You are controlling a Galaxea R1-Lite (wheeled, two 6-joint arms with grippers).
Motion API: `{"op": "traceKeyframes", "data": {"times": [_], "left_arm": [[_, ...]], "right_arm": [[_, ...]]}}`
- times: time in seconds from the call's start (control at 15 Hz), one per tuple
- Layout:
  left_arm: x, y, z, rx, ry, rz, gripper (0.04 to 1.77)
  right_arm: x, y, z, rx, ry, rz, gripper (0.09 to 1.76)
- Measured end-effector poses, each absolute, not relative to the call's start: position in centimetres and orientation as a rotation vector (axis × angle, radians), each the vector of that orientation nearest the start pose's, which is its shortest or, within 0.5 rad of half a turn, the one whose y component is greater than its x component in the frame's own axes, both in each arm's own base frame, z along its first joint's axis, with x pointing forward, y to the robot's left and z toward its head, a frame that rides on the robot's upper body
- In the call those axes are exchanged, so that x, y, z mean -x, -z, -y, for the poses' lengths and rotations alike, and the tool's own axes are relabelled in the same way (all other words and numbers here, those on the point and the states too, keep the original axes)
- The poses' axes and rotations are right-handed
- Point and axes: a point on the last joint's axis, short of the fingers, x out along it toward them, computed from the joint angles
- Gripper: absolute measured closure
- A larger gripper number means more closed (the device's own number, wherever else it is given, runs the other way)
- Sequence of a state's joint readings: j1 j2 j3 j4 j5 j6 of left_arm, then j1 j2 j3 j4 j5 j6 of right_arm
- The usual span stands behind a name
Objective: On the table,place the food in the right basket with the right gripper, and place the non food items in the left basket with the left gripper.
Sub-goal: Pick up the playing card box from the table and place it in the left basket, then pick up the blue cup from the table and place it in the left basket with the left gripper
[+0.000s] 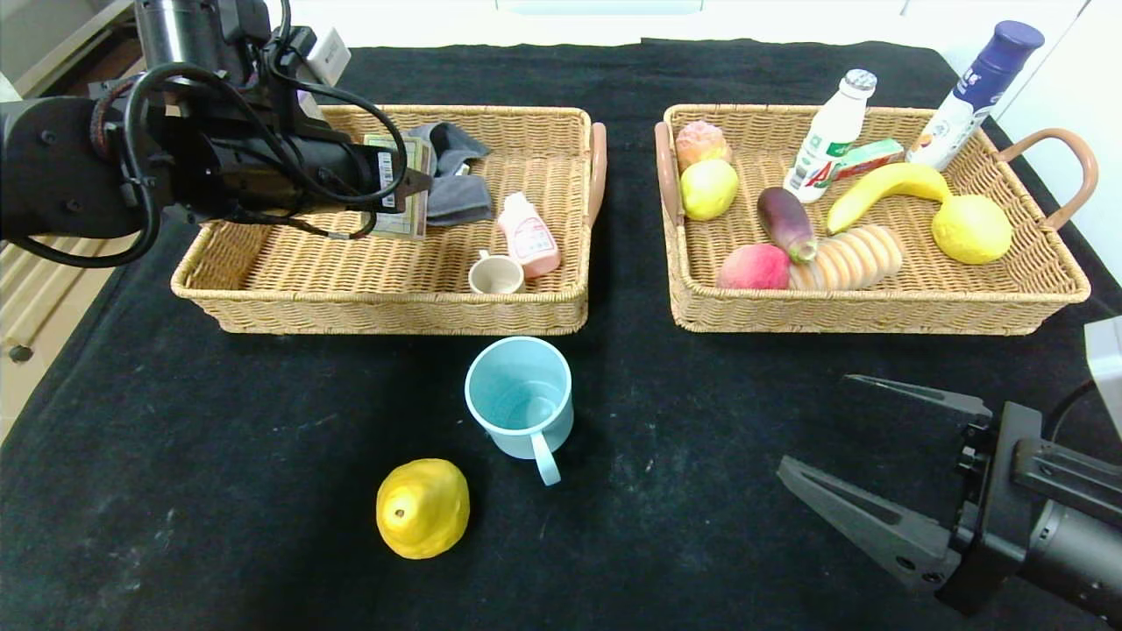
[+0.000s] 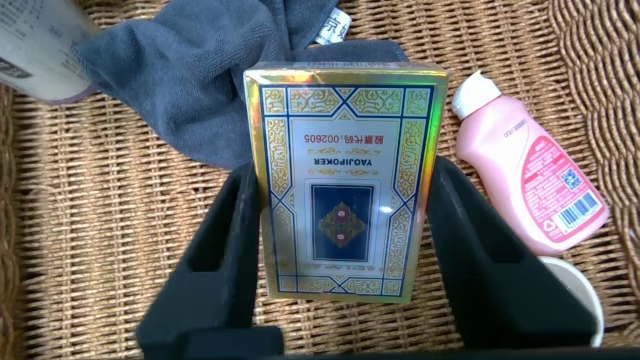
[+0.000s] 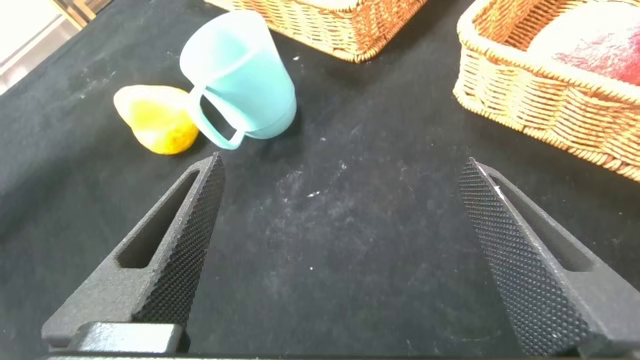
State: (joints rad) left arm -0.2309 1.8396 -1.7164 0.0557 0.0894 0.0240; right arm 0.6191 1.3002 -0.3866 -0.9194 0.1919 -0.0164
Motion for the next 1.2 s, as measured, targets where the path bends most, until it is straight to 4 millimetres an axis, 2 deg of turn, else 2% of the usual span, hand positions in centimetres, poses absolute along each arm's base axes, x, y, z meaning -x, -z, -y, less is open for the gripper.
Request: {"op": "traceKeyframes", "data": {"times": [0.27,0.6,0.93,1.2], "left_arm": [[-35.3,-32.4,8.1,-0.054,0.142,-0.177,0.46],[-34.2,-33.0,8.3,-0.054,0.15,-0.173,0.29],[-30.8,-33.2,9.8,-0.075,0.178,-0.236,0.2],[-26.1,-33.4,12.0,-0.054,0.277,-0.384,0.16]], "right_arm": [[-15.1,-19.7,-11.3,0.014,-0.81,0.012,0.14],[-15.1,-19.7,-11.3,0.015,-0.81,0.011,0.14],[-15.1,-19.7,-11.3,0.015,-0.809,0.009,0.14],[-15.2,-19.7,-11.3,0.015,-0.808,0.01,0.14]]}}
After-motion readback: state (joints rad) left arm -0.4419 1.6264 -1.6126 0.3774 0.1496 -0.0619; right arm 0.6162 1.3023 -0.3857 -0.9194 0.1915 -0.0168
